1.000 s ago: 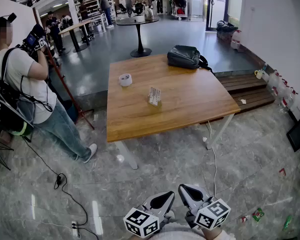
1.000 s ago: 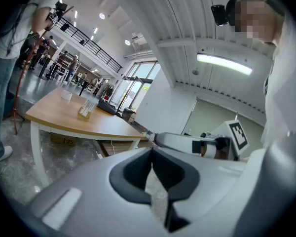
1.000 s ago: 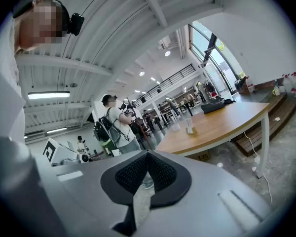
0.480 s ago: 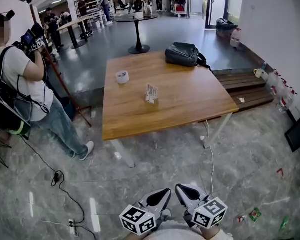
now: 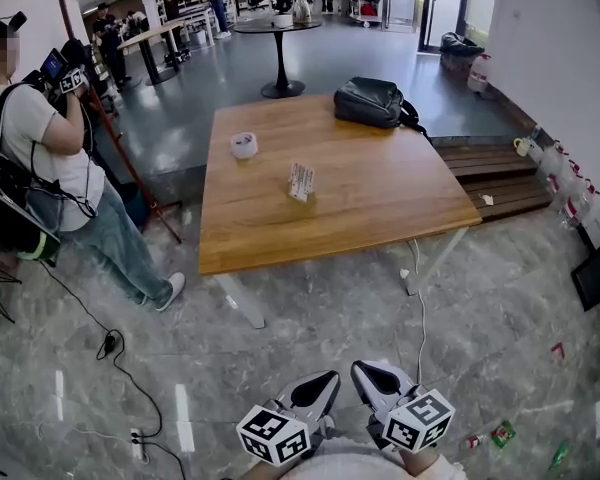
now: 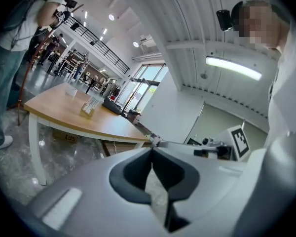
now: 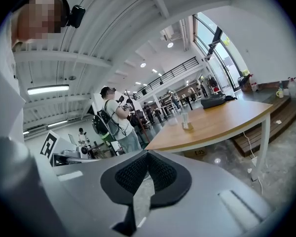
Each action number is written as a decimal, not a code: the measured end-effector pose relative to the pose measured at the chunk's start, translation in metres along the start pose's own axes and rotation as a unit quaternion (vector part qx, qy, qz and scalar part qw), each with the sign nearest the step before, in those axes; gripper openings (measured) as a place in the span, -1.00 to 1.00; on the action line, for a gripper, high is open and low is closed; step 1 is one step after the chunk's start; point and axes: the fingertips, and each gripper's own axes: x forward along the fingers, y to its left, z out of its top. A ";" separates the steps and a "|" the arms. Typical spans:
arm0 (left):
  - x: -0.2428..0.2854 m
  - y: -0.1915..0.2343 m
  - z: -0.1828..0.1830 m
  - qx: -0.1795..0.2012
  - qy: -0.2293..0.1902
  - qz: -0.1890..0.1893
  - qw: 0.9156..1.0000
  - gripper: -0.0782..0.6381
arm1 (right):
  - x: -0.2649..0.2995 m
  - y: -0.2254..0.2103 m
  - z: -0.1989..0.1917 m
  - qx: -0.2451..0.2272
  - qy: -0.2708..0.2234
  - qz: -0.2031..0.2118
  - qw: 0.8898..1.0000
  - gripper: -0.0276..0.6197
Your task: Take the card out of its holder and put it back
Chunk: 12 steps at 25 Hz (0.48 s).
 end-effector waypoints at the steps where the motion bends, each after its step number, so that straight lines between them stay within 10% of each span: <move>1: 0.002 0.004 0.002 -0.004 -0.002 0.003 1.000 -0.76 | 0.003 -0.003 0.000 0.001 0.002 -0.001 1.000 -0.93; 12: 0.051 0.084 0.038 -0.012 0.004 0.019 1.000 -0.76 | 0.088 -0.047 0.025 -0.003 0.024 0.004 1.000 -0.93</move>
